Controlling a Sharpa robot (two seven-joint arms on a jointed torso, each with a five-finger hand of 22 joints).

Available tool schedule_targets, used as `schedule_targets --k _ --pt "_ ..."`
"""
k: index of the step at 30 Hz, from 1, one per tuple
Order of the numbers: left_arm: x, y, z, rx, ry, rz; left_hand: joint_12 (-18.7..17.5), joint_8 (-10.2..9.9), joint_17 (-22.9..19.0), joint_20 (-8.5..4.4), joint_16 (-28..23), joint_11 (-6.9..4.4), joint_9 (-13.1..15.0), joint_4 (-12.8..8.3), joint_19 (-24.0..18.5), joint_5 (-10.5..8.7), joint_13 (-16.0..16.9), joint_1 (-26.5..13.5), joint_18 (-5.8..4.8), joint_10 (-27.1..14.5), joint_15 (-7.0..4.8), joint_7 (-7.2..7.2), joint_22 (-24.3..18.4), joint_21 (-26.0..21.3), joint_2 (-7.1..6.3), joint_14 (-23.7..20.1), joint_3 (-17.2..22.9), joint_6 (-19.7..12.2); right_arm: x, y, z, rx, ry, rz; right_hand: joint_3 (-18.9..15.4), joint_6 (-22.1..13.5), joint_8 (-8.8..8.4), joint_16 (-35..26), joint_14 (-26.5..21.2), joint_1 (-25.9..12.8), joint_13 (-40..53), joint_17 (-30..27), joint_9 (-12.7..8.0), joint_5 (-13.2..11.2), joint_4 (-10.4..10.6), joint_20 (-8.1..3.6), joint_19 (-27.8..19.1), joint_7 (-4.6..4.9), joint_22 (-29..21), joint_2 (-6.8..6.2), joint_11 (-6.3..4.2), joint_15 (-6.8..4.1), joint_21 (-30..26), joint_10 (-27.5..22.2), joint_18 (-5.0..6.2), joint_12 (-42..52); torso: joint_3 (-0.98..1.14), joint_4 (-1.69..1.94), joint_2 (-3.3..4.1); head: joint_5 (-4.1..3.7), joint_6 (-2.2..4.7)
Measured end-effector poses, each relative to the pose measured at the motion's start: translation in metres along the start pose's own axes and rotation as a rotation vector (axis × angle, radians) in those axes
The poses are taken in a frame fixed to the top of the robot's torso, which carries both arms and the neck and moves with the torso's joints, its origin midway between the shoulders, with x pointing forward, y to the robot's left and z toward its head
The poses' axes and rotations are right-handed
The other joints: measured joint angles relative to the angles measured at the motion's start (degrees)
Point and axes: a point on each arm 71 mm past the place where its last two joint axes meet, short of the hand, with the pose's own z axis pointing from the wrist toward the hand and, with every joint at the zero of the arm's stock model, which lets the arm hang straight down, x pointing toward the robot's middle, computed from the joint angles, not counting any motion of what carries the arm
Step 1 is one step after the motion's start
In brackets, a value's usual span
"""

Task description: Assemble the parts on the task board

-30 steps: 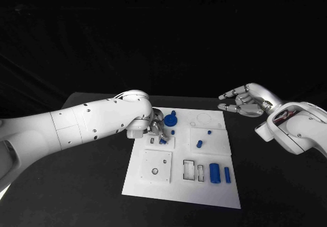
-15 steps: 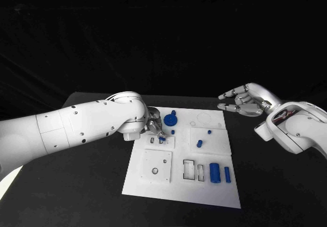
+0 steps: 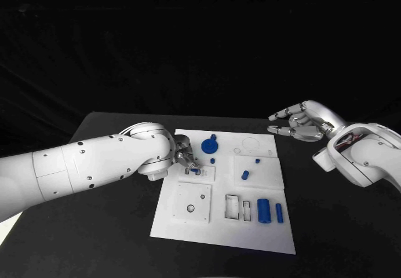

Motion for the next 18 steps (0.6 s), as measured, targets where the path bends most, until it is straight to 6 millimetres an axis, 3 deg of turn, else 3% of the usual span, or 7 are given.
schedule_targets --k 18 --pt "0.0023 -0.0015 0.0046 -0.003 -0.043 0.021 0.00 0.17 -0.01 0.00 0.00 0.00 0.28 -0.56 0.00 -0.12 -0.01 -1.15 0.01 0.00 0.00 -0.11 0.04 0.29 -0.20 0.00 1.19 0.34 -0.0002 -0.0002 -0.0002 0.000 0.000 0.000 -0.17 0.00 0.00 -2.14 0.00 0.00 0.00 0.04 0.00 -0.32 0.17 0.00 0.00 0.00 -0.05 0.00 0.00 0.00 0.00 0.00 0.00 0.00 0.03 0.01 0.09 0.23 -0.26"
